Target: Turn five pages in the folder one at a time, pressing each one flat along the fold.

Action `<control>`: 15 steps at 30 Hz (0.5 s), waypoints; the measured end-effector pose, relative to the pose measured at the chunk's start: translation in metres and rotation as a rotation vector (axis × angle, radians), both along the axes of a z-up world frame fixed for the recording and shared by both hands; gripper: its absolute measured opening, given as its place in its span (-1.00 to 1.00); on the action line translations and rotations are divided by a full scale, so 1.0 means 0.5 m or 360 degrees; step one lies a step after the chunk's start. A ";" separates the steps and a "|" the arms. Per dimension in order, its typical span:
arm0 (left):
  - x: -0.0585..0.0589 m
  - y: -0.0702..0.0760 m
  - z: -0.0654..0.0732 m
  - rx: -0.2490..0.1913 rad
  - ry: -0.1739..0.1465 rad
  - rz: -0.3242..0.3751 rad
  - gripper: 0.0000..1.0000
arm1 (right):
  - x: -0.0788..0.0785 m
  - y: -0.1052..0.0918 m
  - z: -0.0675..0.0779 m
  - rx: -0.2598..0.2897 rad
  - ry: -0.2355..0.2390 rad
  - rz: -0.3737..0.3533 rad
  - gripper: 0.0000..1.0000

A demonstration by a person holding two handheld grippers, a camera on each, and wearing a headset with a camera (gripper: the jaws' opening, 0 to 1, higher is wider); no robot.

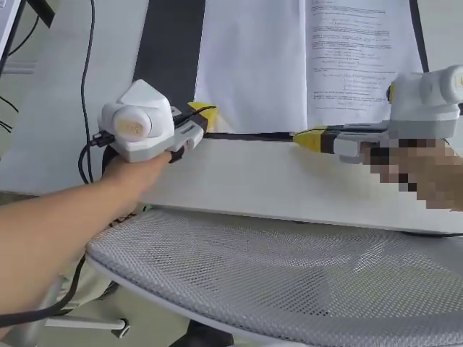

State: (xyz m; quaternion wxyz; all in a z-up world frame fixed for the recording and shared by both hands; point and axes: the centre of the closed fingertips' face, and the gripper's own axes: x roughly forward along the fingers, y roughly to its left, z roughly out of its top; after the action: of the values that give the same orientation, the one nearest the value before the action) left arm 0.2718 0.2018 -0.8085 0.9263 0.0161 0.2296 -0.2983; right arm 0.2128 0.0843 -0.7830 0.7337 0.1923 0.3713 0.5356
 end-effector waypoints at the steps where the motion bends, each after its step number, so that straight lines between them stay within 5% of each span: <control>1: 0.000 0.000 0.000 0.0002 0.0004 0.0002 -1.00 | -0.005 0.001 0.013 0.0048 0.0031 -0.0019 -1.00; 8: 0.000 -0.002 0.000 -0.0001 0.0038 0.0004 -1.00 | -0.011 -0.033 0.082 0.0139 -0.0024 -0.0162 -1.00; 15: -0.013 -0.012 0.007 -0.0035 0.0127 -0.0017 -0.78 | -0.009 -0.104 0.096 0.0070 -0.0067 -0.0356 -0.80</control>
State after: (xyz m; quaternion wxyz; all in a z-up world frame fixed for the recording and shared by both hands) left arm 0.2653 0.1957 -0.8051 0.9149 -0.0046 0.2630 -0.3062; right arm 0.2082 0.0324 -0.7350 0.7921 0.2372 0.3202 0.4624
